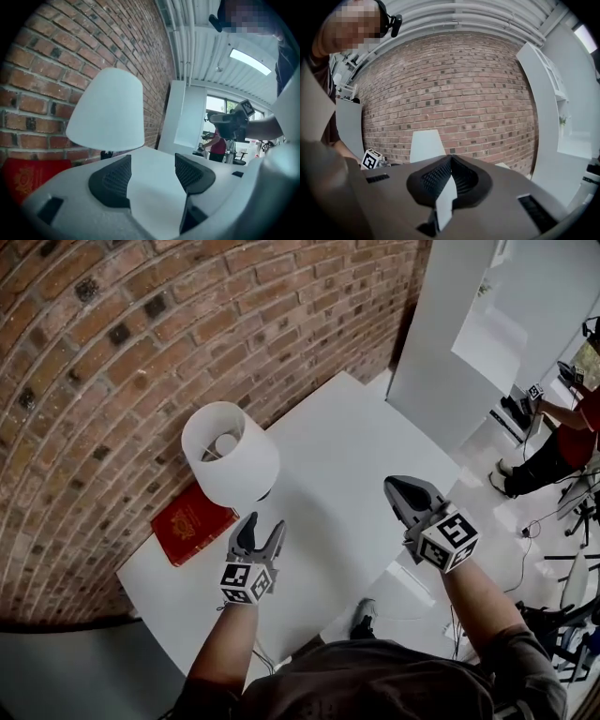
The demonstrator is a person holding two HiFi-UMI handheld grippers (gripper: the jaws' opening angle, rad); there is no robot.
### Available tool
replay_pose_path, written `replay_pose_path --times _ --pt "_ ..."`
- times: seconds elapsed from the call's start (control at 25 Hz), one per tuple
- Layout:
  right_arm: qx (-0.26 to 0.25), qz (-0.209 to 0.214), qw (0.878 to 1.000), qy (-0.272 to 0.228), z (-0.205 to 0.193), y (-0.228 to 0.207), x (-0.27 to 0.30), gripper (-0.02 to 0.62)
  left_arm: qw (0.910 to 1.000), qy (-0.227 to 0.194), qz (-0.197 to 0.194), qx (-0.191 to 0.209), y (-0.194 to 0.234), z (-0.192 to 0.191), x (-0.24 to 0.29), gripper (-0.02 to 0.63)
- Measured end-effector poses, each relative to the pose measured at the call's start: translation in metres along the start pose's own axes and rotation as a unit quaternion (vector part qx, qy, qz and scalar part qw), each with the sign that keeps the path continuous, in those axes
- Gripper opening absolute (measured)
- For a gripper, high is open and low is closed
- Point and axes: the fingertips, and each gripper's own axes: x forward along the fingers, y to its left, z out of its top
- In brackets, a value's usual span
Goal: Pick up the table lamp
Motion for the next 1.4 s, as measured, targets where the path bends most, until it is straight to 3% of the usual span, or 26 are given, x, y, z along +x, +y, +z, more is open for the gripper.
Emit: replay_pose_path --times 0.4,0.8,1.4 --pt "0.035 0.017 0.999 -0.015 -0.061 0.001 0.056 -0.006 0.9983 -0.013 0.055 -0.009 0.075 -0.045 0.037 0.278" --pt "0.044 0.033 0.998 0.002 -0.118 0.013 0.088 -0.005 0.9959 -0.038 0.081 0.002 0.117 -0.050 0.086 0.295" --pt "0.044 0.051 0.998 0.013 -0.146 0.012 0.100 -0.005 0.9895 -0.066 0.120 0.046 0.151 -0.053 0.126 0.302"
